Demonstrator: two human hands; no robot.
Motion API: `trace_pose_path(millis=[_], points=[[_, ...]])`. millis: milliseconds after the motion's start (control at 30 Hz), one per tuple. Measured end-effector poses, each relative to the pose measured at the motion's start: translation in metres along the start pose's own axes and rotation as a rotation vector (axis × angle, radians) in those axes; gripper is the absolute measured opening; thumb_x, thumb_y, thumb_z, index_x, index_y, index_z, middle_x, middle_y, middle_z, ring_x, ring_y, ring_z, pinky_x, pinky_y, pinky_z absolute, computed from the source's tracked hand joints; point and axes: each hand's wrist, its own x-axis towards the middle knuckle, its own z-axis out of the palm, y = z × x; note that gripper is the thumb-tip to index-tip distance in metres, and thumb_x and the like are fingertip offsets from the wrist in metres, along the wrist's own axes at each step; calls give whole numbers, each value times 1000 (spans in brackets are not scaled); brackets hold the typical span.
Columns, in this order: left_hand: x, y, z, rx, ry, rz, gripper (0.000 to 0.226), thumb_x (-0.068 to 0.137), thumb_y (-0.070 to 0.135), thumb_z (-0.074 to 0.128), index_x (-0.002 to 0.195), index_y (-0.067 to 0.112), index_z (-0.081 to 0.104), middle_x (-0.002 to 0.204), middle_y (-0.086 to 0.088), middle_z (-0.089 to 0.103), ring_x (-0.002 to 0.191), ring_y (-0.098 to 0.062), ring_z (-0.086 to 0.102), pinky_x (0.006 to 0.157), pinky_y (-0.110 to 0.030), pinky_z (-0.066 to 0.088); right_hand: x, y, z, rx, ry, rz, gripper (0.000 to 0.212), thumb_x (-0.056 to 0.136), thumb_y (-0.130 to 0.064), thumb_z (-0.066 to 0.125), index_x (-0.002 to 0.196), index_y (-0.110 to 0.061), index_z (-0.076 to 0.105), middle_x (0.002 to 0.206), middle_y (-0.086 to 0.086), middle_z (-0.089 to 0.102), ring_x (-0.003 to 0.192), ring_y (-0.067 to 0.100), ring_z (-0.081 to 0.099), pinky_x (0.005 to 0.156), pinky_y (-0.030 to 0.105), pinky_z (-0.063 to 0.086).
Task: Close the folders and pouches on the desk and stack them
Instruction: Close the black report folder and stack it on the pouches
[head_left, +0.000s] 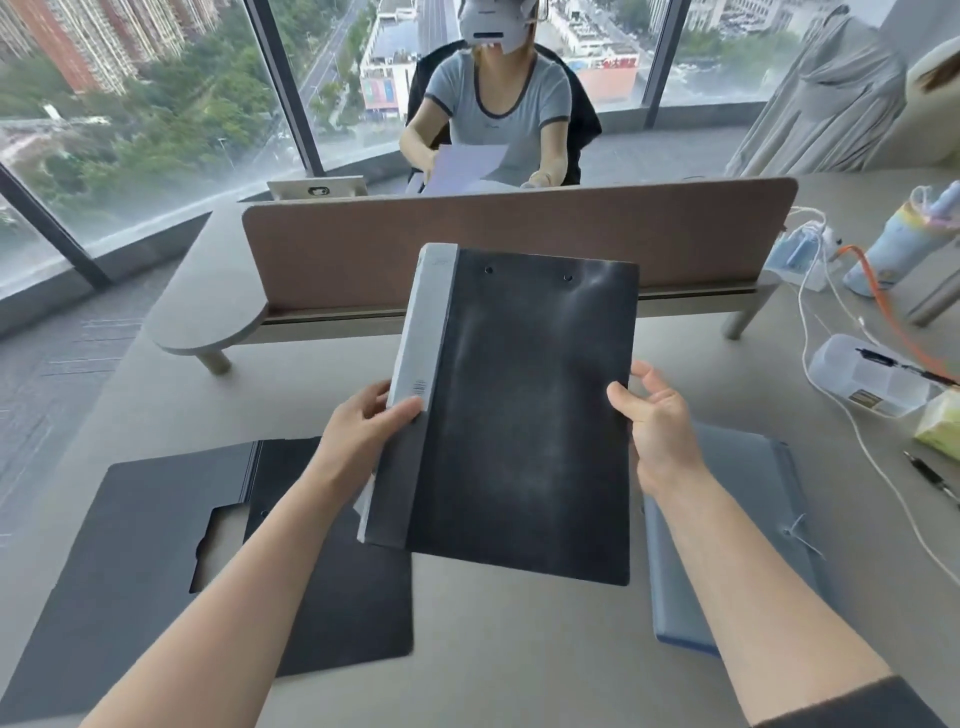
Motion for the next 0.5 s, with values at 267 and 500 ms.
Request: trace_pose_path(millis=[267,500], points=[[-4,22,7,-127,-56,36,14,79,25,72,90,18,74,82,0,77,72,-16,71,60,-23,56,-2,-7,1,64,-31,-16,28,96,-1,54,108,-20,70,116,12,74,110,36,68,101,56,49],[-8,-5,18,-267,-117,-65,12,87,15,70,96,8,75,92,-13,75,80,-25,72,66,-31,59,1,0,-7,-141,-10,-35,19,94,-10,60,104,-22,72,104,7,77,103,32,71,98,53,52]])
